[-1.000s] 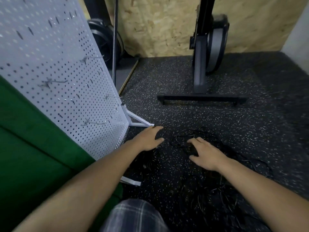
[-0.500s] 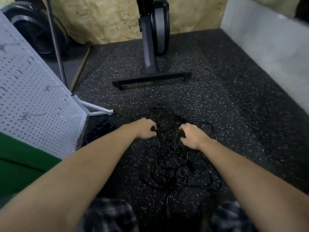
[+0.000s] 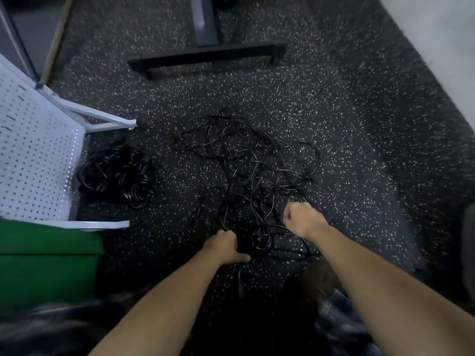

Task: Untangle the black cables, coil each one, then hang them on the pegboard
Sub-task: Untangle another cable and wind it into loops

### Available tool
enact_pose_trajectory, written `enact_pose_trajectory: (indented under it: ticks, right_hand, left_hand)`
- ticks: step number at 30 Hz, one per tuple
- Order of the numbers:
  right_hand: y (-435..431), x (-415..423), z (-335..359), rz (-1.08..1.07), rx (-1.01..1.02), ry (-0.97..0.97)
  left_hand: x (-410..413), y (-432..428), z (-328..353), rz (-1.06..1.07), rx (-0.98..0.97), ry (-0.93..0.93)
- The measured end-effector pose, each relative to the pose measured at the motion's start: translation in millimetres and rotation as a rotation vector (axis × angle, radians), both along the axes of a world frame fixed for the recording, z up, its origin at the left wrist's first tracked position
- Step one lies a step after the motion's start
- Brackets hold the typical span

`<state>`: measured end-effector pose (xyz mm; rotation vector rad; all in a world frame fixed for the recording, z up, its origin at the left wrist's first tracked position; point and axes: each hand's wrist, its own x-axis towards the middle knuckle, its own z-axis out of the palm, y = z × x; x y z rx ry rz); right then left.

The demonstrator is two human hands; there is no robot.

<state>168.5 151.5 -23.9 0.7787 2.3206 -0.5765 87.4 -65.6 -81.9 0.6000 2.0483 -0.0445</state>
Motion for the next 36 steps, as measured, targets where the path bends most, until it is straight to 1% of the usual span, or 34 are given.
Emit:
enact_pose_trajectory:
  ticks: [4,7,13,17,20,24,27,29,33,36]
  right_hand:
    - [-11,0,-1,0.001,0.048,-0.04]
    - [-13,3,0,-0.013,0.053,-0.048]
    - [-26,8,8,-0.037,0.064,0.029]
    - [-36,14,10,-0.017,0.038,0.061]
    - [-42,20,10,0.043,0.049,0.088]
    - [-42,18,31,0.111,0.128,0.154]
    - [-40,9,61,0.126,0.135,0.198]
    - [-41,2,85,0.144,0.144,0.236]
    - [-39,-6,141,0.134,0.138,0.3]
    - [-31,-9,181,0.103,0.143,0.326]
  left_hand:
    - [27,-6,-15,0.029,0.074,0.071]
    - [30,-10,-19,0.058,0.142,0.098]
    - [45,-17,-21,0.163,0.229,0.061]
    - [63,-21,-30,0.162,0.292,0.127]
    - [58,-19,-21,0.175,0.261,0.096]
    - [27,-9,18,0.188,0.101,-0.091]
    - [0,2,60,0.191,0.053,-0.204]
    - [-16,6,93,0.202,0.081,-0.176]
    - [-43,13,170,0.166,0.253,-0.052]
    - [-58,21,232,0.132,0.337,0.023]
